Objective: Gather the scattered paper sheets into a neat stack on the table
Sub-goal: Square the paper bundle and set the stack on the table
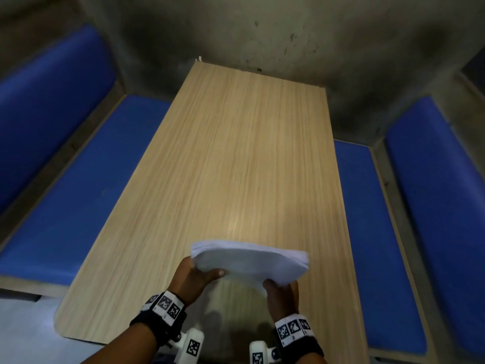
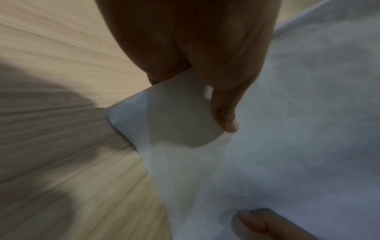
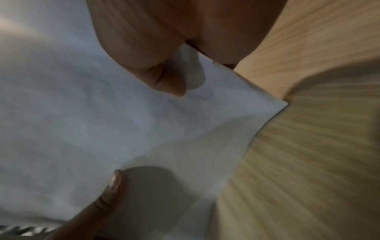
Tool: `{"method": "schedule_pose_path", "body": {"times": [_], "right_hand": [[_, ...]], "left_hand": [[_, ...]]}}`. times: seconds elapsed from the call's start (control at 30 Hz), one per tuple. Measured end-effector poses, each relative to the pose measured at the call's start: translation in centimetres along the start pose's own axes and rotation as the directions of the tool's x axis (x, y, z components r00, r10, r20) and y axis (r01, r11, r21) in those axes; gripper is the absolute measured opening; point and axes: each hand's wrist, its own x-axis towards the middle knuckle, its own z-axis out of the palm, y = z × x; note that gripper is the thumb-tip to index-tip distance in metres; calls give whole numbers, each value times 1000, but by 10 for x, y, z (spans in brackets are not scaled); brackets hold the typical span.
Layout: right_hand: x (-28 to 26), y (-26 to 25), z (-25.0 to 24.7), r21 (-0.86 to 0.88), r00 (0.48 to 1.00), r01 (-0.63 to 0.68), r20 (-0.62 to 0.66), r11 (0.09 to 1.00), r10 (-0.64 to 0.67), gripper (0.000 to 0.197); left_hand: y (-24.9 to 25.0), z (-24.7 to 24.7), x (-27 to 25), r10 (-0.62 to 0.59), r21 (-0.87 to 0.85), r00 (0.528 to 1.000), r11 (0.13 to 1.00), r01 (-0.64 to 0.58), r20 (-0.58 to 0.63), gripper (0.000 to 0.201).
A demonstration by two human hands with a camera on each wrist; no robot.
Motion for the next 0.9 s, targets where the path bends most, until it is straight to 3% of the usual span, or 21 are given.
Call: {"method": "schedule_pose_path", "body": {"times": [0.1,0.2,0.3,0.47,0.6,0.73,0.87,0.9], "right_hand": [[-7,-1,-1,26,994,88,62,996,-89,19],[-17,-20,-10,61,982,133,127,989,-140,40],[-18,-27,-18,51,964,192,179,980,-198,55],[-4,-16,-14,-115,977,117,191,987,-94,47],[4,-4,-2,-179,986,54,167,982,-23,51],[13,13,-1,-261,990,39,140,965,-3,51],[11,25,-12,-405,999,-3,35,914,19,45],[7,27,-14,-432,999,-7,40,902,27,44]], "left_hand": [[-8,4,-1,-89,-43,996,995,90,11,30],[-4,0,2,-148,13,988,989,149,-30,19],[-1,-6,14,-218,17,976,976,219,-23,23],[-8,-1,28,-353,127,935,929,348,16,40],[-23,4,27,-335,196,942,923,332,-18,50],[-37,-2,21,-376,136,926,919,369,30,53],[-48,-18,11,-367,316,930,886,341,25,65],[-51,-21,7,-361,360,932,874,325,35,57]]}}
